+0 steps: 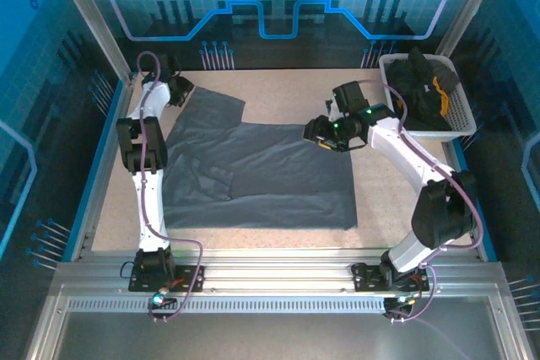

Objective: Fold and stack the t-shirts

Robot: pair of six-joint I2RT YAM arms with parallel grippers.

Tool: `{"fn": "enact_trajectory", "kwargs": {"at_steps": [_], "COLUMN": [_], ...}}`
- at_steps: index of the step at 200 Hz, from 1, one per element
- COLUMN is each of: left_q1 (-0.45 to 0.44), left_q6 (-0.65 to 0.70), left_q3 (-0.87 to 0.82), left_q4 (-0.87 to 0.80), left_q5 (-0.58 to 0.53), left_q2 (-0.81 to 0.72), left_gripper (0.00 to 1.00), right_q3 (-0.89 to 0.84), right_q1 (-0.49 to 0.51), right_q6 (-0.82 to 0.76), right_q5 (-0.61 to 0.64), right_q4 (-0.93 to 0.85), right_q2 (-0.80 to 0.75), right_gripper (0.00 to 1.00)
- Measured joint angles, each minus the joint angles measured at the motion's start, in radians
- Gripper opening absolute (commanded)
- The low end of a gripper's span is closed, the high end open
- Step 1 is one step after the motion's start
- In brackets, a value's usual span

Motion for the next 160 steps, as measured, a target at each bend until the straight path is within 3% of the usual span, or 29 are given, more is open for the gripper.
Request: {"fn": "enact_trajectory", "kwargs": {"at_steps": [51, 160], "left_q1": [-0.005, -0.081], "left_q6": [-0.003, 0.050], "left_q3": [0.145, 0.228], "left_q4": [0.012, -0.122], "left_q5": [-0.001, -0.015], "left_q2": [0.120, 0.146], "left_gripper": [0.47, 0.46], "right_q3": [-0.098, -0.137], "right_q1": [-0.001, -0.035], "right_q6": [0.039, 0.049], "right_q5": [0.007, -0.016], "right_q4": [-0.001, 0.040], "right_q2": [-0.097, -0.099], "right_gripper": [0.54, 0.54]}}
